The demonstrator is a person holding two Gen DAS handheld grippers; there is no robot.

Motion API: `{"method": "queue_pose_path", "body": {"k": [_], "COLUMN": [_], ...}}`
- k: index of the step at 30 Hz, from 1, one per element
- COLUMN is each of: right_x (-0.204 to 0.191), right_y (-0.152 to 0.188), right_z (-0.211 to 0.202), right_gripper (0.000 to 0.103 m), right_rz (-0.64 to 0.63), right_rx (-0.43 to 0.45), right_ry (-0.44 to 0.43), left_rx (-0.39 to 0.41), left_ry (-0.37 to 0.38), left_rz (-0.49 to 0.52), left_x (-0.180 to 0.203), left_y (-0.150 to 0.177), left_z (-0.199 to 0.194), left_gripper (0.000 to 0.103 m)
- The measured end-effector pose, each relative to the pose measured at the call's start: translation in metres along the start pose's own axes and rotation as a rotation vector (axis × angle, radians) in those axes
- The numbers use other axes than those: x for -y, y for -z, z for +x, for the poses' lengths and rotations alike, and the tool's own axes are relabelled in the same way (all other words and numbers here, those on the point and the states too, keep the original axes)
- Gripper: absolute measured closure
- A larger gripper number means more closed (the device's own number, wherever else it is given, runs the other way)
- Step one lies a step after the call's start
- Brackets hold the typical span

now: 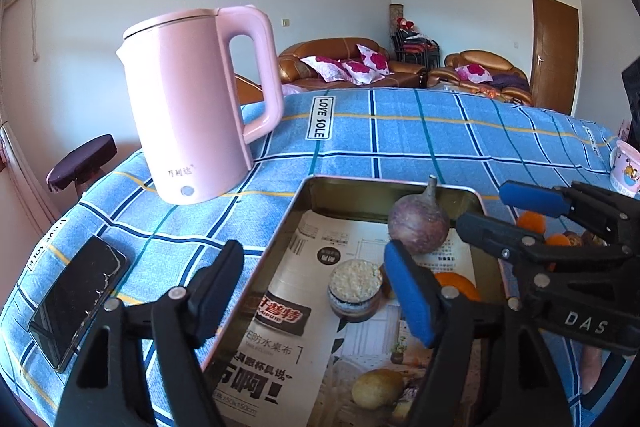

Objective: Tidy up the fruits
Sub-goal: 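Open the right tool to drop the passion fruit into the tin while the left tool drops the cake, then move the right tool to a dark brown round snack while the left tool approaches a tangerine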

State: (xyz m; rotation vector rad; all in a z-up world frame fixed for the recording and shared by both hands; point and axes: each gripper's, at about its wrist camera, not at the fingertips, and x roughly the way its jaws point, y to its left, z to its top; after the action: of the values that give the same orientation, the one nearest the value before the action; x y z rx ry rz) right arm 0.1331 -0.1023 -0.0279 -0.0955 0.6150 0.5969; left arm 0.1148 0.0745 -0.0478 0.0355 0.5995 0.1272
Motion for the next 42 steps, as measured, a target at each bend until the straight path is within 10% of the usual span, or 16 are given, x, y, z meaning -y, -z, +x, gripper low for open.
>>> {"method": "queue_pose_path", "body": {"k": [21,42], "right_x": [0.089,0.086], "right_y": [0.042,0.058], "right_z": [-0.074,-0.049], "right_gripper": [0.041,0.041], "right_rz": [0.007,-0.109], "right_rx": [-0.025,-0.203], "right_ry": [0.202,0.088], "left_rx": [0.071,0.076], "left_ry": [0.122,0.152], "left_rz": [0.029,0.077], "left_x": [0.066,0.097], "left_y": [-0.007,-0.008], "left_z": [-0.027,-0.031], "left_gripper": [0.011,0.004]}}
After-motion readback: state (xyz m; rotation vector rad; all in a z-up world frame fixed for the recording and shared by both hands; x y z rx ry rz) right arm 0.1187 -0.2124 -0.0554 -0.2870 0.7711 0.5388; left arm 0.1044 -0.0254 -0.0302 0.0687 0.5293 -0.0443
